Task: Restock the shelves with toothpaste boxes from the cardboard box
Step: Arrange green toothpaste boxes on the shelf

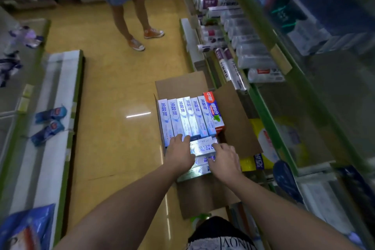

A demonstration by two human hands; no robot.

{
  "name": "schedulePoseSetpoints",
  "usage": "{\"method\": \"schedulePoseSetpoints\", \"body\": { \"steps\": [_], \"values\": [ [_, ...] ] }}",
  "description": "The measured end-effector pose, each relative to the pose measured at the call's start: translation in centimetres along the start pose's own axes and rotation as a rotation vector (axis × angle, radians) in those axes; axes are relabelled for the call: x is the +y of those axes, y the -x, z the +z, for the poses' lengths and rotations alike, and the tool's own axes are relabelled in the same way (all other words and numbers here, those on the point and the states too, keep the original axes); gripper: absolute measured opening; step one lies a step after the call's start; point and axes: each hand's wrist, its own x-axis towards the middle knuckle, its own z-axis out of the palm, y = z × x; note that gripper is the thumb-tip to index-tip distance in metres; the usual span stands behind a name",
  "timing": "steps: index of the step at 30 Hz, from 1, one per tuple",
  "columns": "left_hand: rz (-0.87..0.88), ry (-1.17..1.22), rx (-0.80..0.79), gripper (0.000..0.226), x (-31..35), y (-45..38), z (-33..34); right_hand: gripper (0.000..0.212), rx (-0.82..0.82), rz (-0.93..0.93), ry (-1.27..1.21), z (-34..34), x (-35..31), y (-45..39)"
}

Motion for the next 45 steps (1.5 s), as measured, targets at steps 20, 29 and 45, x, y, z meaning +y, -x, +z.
{"method": "schedulePoseSetpoints", "body": {
  "steps": [20, 29, 45],
  "values": [
    [-0.035, -0.171, -0.03, 0.047, -1.8, -5.1, 4.5, 0.019, -0.024, -0.186, -0.034, 6.2, 2.1, -2.3],
    [-0.18, 0.247, 0.166, 0.053, -1.2, -6.7, 2.6, 0.027, -0.057, -0.151, 0.003, 4.4, 1.9, -5.5],
    [-0.31, 0.383, 0.128, 0.043, -0.2, -4.8, 4.2, 0.041, -0.119, -0.529, 0.266, 8.5, 3.4, -3.0]
  ]
}}
